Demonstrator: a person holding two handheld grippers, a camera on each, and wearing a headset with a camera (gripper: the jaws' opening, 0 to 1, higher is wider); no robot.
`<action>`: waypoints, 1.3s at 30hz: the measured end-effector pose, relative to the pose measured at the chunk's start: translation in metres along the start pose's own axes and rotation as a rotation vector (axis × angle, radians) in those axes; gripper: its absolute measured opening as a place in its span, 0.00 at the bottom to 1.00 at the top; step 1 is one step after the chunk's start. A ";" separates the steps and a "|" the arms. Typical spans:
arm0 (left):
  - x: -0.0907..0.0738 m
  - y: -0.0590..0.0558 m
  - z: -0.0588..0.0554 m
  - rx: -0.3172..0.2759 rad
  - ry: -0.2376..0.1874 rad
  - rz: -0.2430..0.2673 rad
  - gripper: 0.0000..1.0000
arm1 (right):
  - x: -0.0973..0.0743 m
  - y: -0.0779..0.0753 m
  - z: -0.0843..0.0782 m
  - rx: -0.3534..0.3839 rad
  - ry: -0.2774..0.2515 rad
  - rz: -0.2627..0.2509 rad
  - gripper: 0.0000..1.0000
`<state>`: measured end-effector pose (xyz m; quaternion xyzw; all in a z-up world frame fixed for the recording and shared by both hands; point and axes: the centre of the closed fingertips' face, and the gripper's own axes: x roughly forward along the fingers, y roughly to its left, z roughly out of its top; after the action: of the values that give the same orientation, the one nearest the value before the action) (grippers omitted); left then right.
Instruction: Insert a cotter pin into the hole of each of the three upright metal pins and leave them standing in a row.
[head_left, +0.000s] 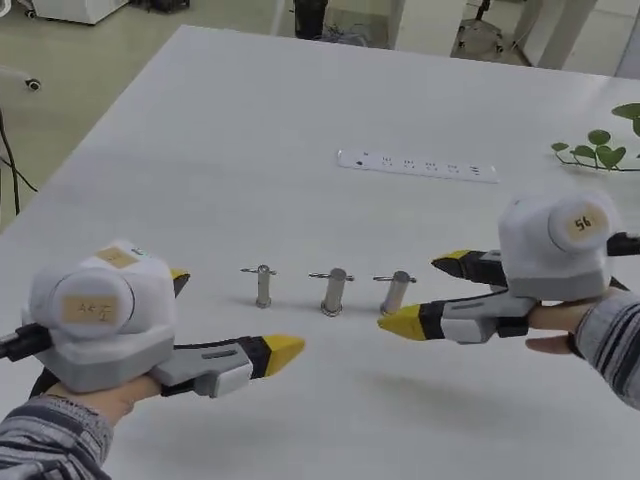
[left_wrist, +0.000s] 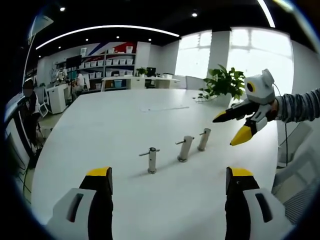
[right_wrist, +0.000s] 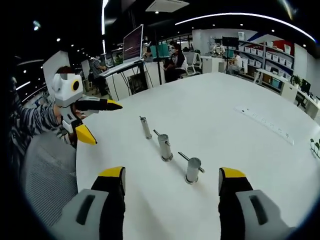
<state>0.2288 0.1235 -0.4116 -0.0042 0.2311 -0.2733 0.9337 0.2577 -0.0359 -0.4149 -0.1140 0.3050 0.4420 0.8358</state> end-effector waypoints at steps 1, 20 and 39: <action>-0.001 0.000 0.000 0.001 0.001 -0.002 0.95 | -0.001 0.001 -0.001 0.011 -0.008 -0.010 0.77; -0.006 -0.007 0.003 0.033 0.005 -0.021 0.99 | -0.020 0.006 -0.007 0.144 -0.095 -0.113 0.88; -0.004 -0.012 -0.008 0.051 0.045 -0.048 0.99 | -0.024 0.014 -0.019 0.173 -0.088 -0.147 0.83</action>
<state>0.2167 0.1164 -0.4155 0.0201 0.2449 -0.3016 0.9212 0.2280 -0.0525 -0.4141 -0.0441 0.2958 0.3561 0.8853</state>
